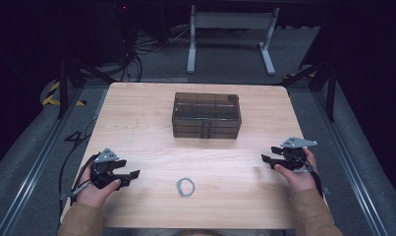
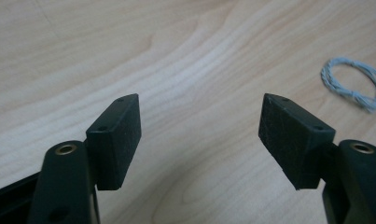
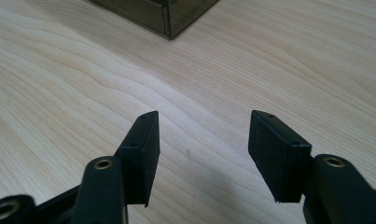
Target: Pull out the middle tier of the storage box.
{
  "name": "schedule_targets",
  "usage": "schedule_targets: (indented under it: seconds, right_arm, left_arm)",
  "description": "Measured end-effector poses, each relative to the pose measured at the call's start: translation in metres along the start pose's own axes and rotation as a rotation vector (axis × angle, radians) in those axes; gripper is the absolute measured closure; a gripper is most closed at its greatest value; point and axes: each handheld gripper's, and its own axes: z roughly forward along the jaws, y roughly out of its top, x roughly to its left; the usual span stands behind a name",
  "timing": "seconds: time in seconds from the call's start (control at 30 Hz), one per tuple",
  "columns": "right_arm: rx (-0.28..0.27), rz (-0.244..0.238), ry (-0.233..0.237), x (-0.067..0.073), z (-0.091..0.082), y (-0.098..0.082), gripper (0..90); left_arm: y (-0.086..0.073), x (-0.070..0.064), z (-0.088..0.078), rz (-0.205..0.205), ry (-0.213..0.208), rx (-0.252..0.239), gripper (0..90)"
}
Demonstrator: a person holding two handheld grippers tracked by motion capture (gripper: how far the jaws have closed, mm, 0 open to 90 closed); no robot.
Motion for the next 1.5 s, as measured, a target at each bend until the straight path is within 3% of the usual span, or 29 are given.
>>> schedule_targets:
  seconds: [0.07, 0.1, 0.17, 0.2, 0.23, 0.27, 0.33, 0.37, 0.53, 0.63, 0.83, 0.93, 1.17, 1.4, 1.5]
  right_arm:
    - [0.009, -0.014, 0.0, 0.003, 0.001, 0.001, 42.6]
    - [0.015, -0.033, -0.005, 0.006, 0.001, 0.003, 41.5]
    - [0.009, -0.048, 0.0, 0.012, 0.002, 0.006, 39.6]
    - [0.003, -0.052, 0.008, 0.014, 0.002, 0.007, 39.5]
    - [0.002, -0.054, 0.012, 0.016, 0.002, 0.007, 39.4]
    - [0.002, -0.054, 0.012, 0.016, 0.002, 0.007, 39.4]
    - [0.002, -0.073, 0.003, 0.019, 0.003, 0.008, 39.0]
    - [0.0, -0.079, 0.0, 0.02, 0.005, 0.008, 38.9]
    - [-0.019, -0.096, -0.002, 0.024, 0.009, 0.009, 39.2]
    - [-0.037, -0.097, 0.024, 0.027, 0.009, 0.01, 41.9]
    - [-0.052, -0.149, 0.016, 0.035, 0.007, 0.015, 45.5]
    - [-0.068, -0.148, 0.025, 0.041, 0.006, 0.017, 46.3]
    - [0.02, -0.17, -0.001, 0.052, 0.004, 0.023, 44.7]
    - [0.011, -0.185, 0.012, 0.055, 0.005, 0.025, 42.9]
    - [0.006, -0.193, -0.003, 0.058, 0.002, 0.027, 41.5]
  left_arm:
    - [0.0, -0.001, 0.0, 0.013, 0.007, -0.006, 28.4]
    - [0.0, -0.001, 0.001, 0.033, 0.03, -0.024, 26.3]
    - [0.001, -0.002, 0.0, 0.035, 0.102, -0.039, 16.5]
    - [0.001, -0.001, -0.002, 0.022, 0.103, -0.035, 17.2]
    - [0.0, 0.001, -0.004, -0.028, 0.08, -0.049, 19.8]
    - [0.0, 0.001, -0.004, -0.028, 0.08, -0.049, 19.8]
    - [-0.002, 0.004, -0.005, -0.095, 0.067, -0.05, 19.8]
    - [-0.003, 0.006, -0.005, -0.105, 0.067, -0.04, 20.0]
    - [-0.006, 0.012, -0.006, -0.087, 0.095, -0.065, 20.6]
    - [-0.007, 0.016, -0.005, -0.09, 0.09, -0.055, 20.5]
    - [-0.006, 0.015, -0.003, -0.071, 0.098, -0.047, 20.8]
    - [-0.006, 0.014, -0.003, -0.065, 0.095, -0.047, 21.0]
    - [-0.006, 0.013, 0.0, -0.04, 0.075, -0.039, 23.2]
    - [-0.005, 0.012, 0.001, -0.033, 0.06, -0.039, 23.2]
    - [-0.005, 0.013, 0.001, -0.031, 0.05, -0.038, 23.2]
